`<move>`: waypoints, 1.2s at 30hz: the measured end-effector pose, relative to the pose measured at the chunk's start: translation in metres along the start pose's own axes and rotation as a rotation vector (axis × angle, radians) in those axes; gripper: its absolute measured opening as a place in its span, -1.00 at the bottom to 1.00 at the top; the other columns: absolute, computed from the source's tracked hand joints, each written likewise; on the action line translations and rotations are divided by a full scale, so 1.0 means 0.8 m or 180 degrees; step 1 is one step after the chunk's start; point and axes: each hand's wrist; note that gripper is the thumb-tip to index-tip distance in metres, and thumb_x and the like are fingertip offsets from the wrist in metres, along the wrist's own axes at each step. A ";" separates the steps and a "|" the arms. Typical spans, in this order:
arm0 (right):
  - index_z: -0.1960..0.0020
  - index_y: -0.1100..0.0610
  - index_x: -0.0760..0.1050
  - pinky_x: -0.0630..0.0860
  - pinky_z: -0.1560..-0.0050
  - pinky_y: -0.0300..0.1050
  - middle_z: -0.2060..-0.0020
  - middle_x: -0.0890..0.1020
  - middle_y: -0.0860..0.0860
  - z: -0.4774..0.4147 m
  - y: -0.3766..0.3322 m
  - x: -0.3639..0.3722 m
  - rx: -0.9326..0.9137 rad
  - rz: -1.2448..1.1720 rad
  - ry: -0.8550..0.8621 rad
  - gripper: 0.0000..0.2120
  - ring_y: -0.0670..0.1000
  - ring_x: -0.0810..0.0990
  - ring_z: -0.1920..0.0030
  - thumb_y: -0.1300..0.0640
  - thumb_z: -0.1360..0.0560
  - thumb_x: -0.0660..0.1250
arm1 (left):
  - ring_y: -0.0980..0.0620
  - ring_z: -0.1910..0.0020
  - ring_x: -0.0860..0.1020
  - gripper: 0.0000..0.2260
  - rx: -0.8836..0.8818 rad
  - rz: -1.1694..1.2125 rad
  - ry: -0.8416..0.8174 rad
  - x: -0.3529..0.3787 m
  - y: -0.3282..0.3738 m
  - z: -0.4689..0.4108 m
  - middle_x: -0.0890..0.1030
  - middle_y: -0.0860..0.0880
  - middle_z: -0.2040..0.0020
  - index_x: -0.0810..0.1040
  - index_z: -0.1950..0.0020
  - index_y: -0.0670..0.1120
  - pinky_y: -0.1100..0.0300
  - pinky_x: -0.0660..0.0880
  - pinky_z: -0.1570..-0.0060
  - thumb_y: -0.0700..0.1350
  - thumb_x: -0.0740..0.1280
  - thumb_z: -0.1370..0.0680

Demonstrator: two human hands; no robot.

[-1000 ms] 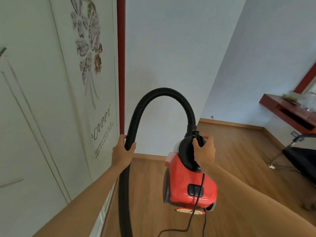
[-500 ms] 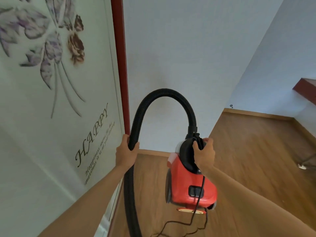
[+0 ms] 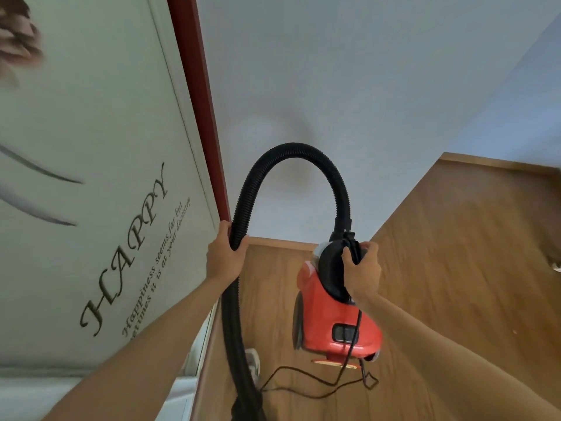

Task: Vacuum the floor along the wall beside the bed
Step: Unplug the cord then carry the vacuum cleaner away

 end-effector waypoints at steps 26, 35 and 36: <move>-0.24 0.01 0.31 0.59 0.23 -0.02 0.18 0.55 -0.12 -0.199 0.163 0.212 0.0652 0.0161 -0.0135 -0.77 -0.09 0.57 0.21 0.04 -0.62 0.26 | 0.02 0.30 0.55 -0.85 -0.0344 -0.0077 -0.0557 0.222 -0.230 -0.147 0.56 -0.06 0.14 0.34 -0.06 0.08 0.32 0.47 0.40 -0.03 0.32 -0.63; -0.20 -0.02 0.30 0.61 0.24 0.14 0.24 0.57 -0.08 -0.266 0.255 0.282 0.0670 0.0212 -0.0432 -0.80 -0.02 0.56 0.29 0.05 -0.62 0.27 | -0.06 0.26 0.58 -0.76 -0.0537 -0.0206 -0.0415 0.300 -0.312 -0.140 0.59 -0.10 0.13 0.29 0.02 0.27 -0.06 0.60 0.28 -0.02 0.32 -0.63; -0.20 -0.02 0.30 0.61 0.23 0.14 0.25 0.55 -0.10 -0.274 0.266 0.291 0.0660 0.0211 -0.0457 -0.80 -0.03 0.56 0.29 0.05 -0.62 0.27 | -0.07 0.25 0.58 -0.76 -0.0558 -0.0229 -0.0409 0.311 -0.322 -0.141 0.59 -0.10 0.13 0.29 0.02 0.27 -0.08 0.60 0.27 -0.02 0.32 -0.63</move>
Point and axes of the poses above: each hand's wrist, its own z-axis away from the middle knuckle, its own x-axis out of the palm, y = z × x
